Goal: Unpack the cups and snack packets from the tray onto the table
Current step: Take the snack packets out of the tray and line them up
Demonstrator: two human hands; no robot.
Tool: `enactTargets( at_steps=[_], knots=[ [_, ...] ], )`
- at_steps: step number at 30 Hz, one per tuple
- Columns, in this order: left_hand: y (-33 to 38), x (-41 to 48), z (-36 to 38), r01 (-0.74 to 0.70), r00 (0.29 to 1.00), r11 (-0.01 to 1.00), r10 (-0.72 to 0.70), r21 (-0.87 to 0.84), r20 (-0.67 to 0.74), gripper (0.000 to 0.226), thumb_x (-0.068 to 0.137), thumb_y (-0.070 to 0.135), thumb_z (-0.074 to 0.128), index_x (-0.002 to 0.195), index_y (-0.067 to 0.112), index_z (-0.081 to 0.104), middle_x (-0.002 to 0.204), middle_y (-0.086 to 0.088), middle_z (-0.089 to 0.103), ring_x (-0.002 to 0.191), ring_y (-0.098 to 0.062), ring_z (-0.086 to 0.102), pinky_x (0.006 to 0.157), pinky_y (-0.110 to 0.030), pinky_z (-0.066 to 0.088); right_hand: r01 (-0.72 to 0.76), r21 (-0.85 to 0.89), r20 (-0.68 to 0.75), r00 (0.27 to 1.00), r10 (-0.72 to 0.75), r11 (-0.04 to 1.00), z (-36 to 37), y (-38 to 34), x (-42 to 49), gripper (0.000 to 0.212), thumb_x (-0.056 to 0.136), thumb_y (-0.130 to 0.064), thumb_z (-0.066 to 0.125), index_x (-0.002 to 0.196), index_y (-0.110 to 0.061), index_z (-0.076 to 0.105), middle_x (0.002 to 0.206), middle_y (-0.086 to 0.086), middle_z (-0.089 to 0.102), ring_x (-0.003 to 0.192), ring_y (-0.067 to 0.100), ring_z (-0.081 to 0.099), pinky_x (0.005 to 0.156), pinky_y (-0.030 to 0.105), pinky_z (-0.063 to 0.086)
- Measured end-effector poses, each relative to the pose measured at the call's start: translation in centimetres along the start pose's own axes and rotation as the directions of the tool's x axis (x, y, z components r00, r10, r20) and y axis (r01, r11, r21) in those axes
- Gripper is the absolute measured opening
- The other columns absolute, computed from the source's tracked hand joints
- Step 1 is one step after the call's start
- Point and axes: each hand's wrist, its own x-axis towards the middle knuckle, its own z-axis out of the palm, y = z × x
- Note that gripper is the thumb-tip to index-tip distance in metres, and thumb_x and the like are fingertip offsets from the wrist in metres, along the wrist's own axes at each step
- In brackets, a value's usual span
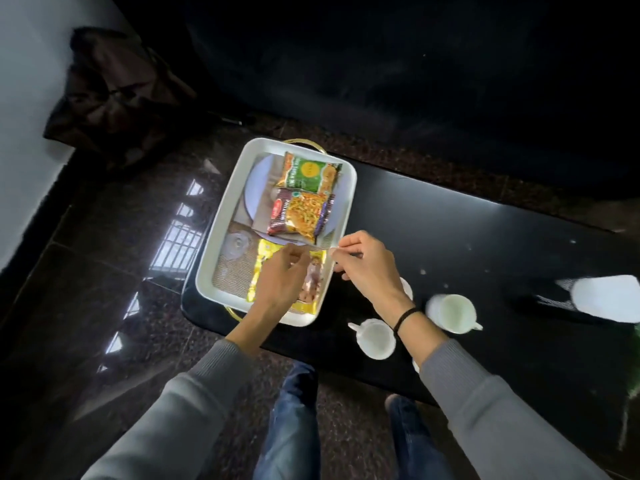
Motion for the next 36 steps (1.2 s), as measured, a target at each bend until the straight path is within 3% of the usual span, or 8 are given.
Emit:
enactTargets(
  at_steps=[4, 11, 15, 21, 23, 27, 32, 36],
  knots=[
    [-2.8, 2.6, -2.3, 0.033, 0.981, 0.946, 0.031, 0.323, -0.19, 0.052, 0.092, 0.029, 0.066, 0.135, 0.007, 0.049, 0.135, -0.014, 0.053, 0.124, -0.035, 0.049, 0.099, -0.046, 0.043, -0.028, -0.203, 0.048, 0.998, 0.039, 0.979, 3.7, -0.5, 2.5, 0.019, 0.09, -0.031, 0.073, 0.106, -0.022, 0.069, 0.107, -0.005, 0.071, 0.092, 0.011, 0.069, 0.061, 0.014, 0.045],
    [-7.0, 5.8, -4.0, 0.162, 0.987, 0.898, -0.152, 0.41, -0.057, 0.076, 0.091, 0.063, 0.059, 0.14, 0.009, 0.039, 0.115, -0.011, 0.071, 0.136, -0.038, 0.045, 0.103, -0.054, 0.045, 0.042, -0.458, 0.097, 0.995, 0.003, 0.888, 7.1, 1.2, 3.7, 0.036, 0.092, -0.021, 0.07, 0.126, -0.024, 0.061, 0.135, 0.003, 0.061, 0.124, 0.022, 0.058, 0.092, 0.034, 0.051],
    [-7.9, 6.5, -4.6, 0.075, 0.992, 0.969, -0.096, 0.236, 0.077, 0.042, 0.089, 0.061, 0.065, 0.089, 0.021, 0.05, 0.067, 0.011, 0.057, 0.077, -0.02, 0.064, 0.058, -0.029, 0.043, 0.077, -0.514, 0.124, 0.992, -0.016, 0.854, 7.3, 1.9, 3.7, 0.041, 0.09, -0.019, 0.071, 0.128, -0.029, 0.058, 0.131, -0.001, 0.058, 0.125, 0.022, 0.054, 0.084, 0.034, 0.049],
    [-7.7, 6.4, -5.5, -0.117, 0.976, 0.981, 0.143, -0.156, 0.167, 0.011, 0.089, 0.05, 0.072, 0.09, 0.047, 0.061, 0.094, 0.018, 0.076, 0.081, 0.003, 0.073, 0.06, -0.012, 0.052, 0.1, -0.461, 0.08, 0.994, -0.071, 0.882, 6.7, 2.3, 3.1, 0.042, 0.088, -0.032, 0.079, 0.126, -0.032, 0.062, 0.108, -0.008, 0.057, 0.121, 0.022, 0.056, 0.079, 0.03, 0.044],
    [-7.6, 6.1, -5.8, -0.133, 0.963, 0.959, 0.185, -0.249, 0.197, 0.017, 0.088, 0.048, 0.075, 0.093, 0.038, 0.063, 0.096, 0.011, 0.08, 0.084, -0.007, 0.077, 0.064, -0.023, 0.057, 0.118, -0.451, 0.082, 0.993, -0.091, 0.885, 6.2, 1.9, 2.5, 0.047, 0.084, -0.043, 0.081, 0.127, -0.033, 0.062, 0.112, -0.006, 0.068, 0.112, 0.021, 0.063, 0.08, 0.033, 0.052],
    [-6.1, 6.6, -7.2, -0.234, 0.932, 0.943, 0.287, -0.237, 0.221, 0.03, 0.083, 0.05, 0.079, 0.097, 0.027, 0.066, 0.097, -0.001, 0.081, 0.084, -0.02, 0.079, 0.063, -0.042, 0.065, 0.124, -0.459, 0.1, 0.991, -0.087, 0.88, 5.3, 0.4, 2.6, 0.062, 0.074, -0.062, 0.082, 0.124, -0.032, 0.063, 0.109, -0.01, 0.071, 0.099, 0.016, 0.066, 0.078, 0.036, 0.058],
    [-2.1, 6.8, -8.3, -0.355, 0.864, 0.9, 0.419, -0.251, 0.279, 0.023, 0.077, 0.04, 0.085, 0.09, 0.024, 0.075, 0.091, -0.003, 0.079, 0.076, -0.017, 0.076, 0.061, -0.029, 0.061, 0.18, -0.271, 0.227, 0.967, -0.119, 0.946, 3.2, -1.2, 2.8, 0.07, 0.065, -0.065, 0.086, 0.122, -0.032, 0.067, 0.127, -0.018, 0.058, 0.116, 0.003, 0.051, 0.093, 0.028, 0.044],
    [0.3, 6.8, -8.1, -0.388, 0.846, 0.861, 0.474, -0.328, 0.244, 0.023, 0.074, 0.041, 0.087, 0.09, 0.028, 0.077, 0.092, -0.003, 0.079, 0.079, -0.015, 0.075, 0.066, -0.023, 0.06, 0.044, 0.033, 0.43, 0.901, -0.054, 0.998, 2.1, -1.8, 2.7, 0.046, 0.066, -0.051, 0.093, 0.107, -0.035, 0.078, 0.105, -0.014, 0.081, 0.099, 0.002, 0.075, 0.093, 0.03, 0.056]
  ],
)
